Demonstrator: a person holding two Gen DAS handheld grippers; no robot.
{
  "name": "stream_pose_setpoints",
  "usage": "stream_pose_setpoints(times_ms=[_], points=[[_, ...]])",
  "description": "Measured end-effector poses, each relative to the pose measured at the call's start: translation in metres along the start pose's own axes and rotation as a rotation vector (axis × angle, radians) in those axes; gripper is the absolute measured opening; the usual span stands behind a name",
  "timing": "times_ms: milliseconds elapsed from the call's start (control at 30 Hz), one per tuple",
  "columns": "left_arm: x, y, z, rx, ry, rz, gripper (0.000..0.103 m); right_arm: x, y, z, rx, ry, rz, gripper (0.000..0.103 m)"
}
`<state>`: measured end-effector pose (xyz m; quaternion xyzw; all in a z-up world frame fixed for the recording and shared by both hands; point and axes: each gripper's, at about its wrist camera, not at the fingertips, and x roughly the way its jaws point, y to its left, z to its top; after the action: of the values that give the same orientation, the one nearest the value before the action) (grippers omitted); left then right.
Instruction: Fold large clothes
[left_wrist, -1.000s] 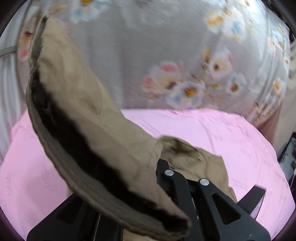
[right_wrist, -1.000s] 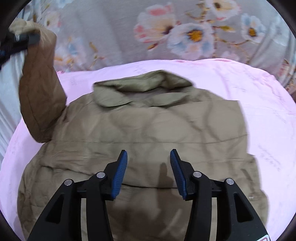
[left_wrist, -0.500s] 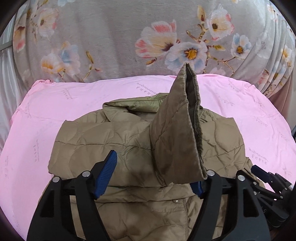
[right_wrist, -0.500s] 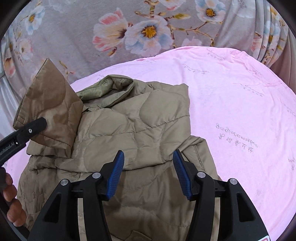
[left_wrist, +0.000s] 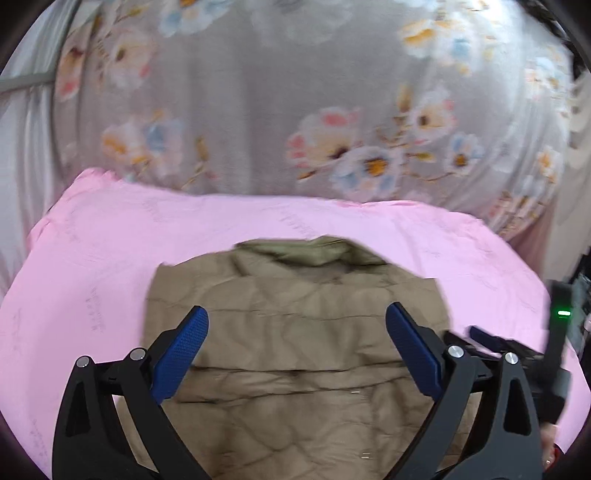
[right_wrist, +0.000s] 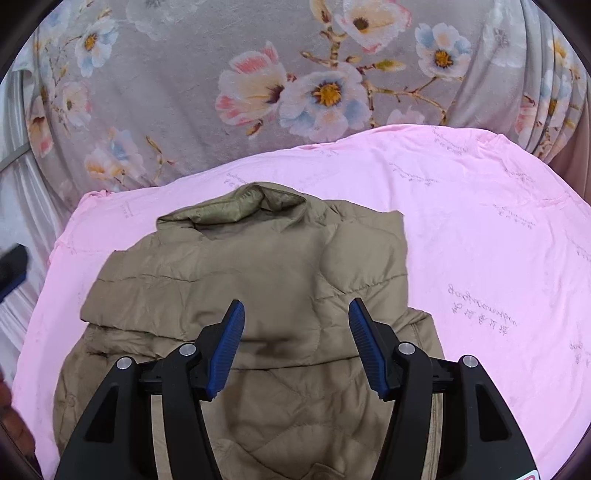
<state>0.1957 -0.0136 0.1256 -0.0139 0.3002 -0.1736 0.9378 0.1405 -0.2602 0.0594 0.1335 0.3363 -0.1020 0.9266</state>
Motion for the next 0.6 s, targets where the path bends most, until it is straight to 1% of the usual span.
stream_pose_setpoints(times_ms=[67, 100, 133, 200, 233, 333, 400, 433, 500, 533, 567, 600], points=[[0.017, 0.023, 0.001, -0.031, 0.036, 0.061, 0.094, -0.001, 0.005, 0.003, -0.009, -0.004, 0.009, 0.063], [0.029, 0.039, -0.001, -0.049, 0.057, 0.111, 0.094, 0.0, 0.008, 0.005, -0.018, -0.005, 0.009, 0.065], [0.04, 0.05, -0.002, -0.058, 0.075, 0.142, 0.094, 0.003, 0.01, 0.007, -0.028, -0.005, 0.004, 0.069], [0.062, 0.072, -0.006, -0.076, 0.117, 0.21, 0.094, 0.014, 0.011, 0.011, -0.039, 0.008, -0.02, 0.071], [0.071, 0.08, -0.008, -0.086, 0.139, 0.221, 0.094, 0.025, 0.006, 0.013, -0.019, 0.027, -0.034, 0.071], [0.099, 0.102, -0.017, -0.119, 0.2, 0.259, 0.093, 0.056, -0.012, 0.014, 0.061, 0.095, -0.038, 0.072], [0.113, 0.112, -0.024, -0.143, 0.233, 0.286, 0.09, 0.075, -0.018, 0.012, 0.077, 0.137, -0.049, 0.072], [0.118, 0.114, -0.027, -0.152, 0.245, 0.285, 0.089, 0.086, -0.018, 0.011, 0.082, 0.166, -0.041, 0.069], [0.127, 0.119, -0.036, -0.163, 0.268, 0.292, 0.086, 0.099, -0.014, 0.007, 0.082, 0.202, 0.002, 0.041], [0.129, 0.119, -0.04, -0.158, 0.274, 0.296, 0.086, 0.101, -0.011, 0.005, 0.075, 0.208, 0.02, 0.024], [0.131, 0.119, -0.042, -0.155, 0.276, 0.299, 0.085, 0.099, -0.007, 0.007, 0.065, 0.198, 0.032, 0.011], [0.132, 0.12, -0.045, -0.154, 0.276, 0.3, 0.084, 0.092, -0.006, 0.012, 0.073, 0.178, 0.053, 0.009]])
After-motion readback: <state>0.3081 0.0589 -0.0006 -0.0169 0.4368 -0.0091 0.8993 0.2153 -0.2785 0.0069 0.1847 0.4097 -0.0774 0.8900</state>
